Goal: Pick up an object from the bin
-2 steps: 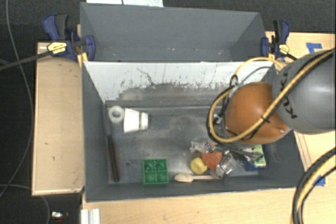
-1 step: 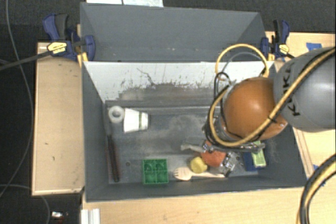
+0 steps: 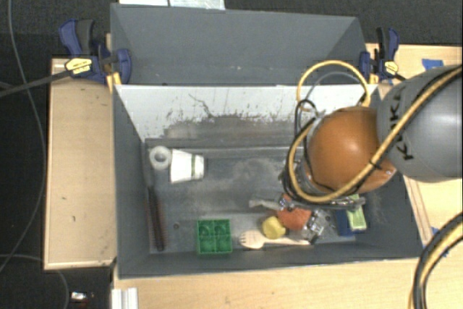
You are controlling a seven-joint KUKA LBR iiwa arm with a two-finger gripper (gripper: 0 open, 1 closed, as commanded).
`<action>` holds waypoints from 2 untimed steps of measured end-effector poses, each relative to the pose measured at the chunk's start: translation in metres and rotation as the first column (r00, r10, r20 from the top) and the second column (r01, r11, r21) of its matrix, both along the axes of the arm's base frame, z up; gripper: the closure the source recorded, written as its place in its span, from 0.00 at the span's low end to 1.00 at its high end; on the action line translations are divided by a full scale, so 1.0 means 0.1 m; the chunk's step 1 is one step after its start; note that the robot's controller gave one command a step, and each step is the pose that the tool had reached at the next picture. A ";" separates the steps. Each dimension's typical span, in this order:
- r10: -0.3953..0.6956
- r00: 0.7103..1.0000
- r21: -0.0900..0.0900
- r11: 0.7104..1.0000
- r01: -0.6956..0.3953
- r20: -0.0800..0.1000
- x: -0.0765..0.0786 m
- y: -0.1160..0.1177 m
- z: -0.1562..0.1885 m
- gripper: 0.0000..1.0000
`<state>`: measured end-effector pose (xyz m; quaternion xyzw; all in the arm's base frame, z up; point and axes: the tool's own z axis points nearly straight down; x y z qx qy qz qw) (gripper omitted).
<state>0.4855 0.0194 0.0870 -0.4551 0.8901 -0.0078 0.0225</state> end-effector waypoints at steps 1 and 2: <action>0.001 1.000 0.000 1.000 -0.001 0.000 0.00 0.00 0.00 1.00; 0.002 1.000 0.000 1.000 -0.002 0.000 0.00 0.00 0.00 1.00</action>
Offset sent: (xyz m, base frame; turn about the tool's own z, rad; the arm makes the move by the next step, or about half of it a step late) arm 0.0000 0.0000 0.0000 0.0000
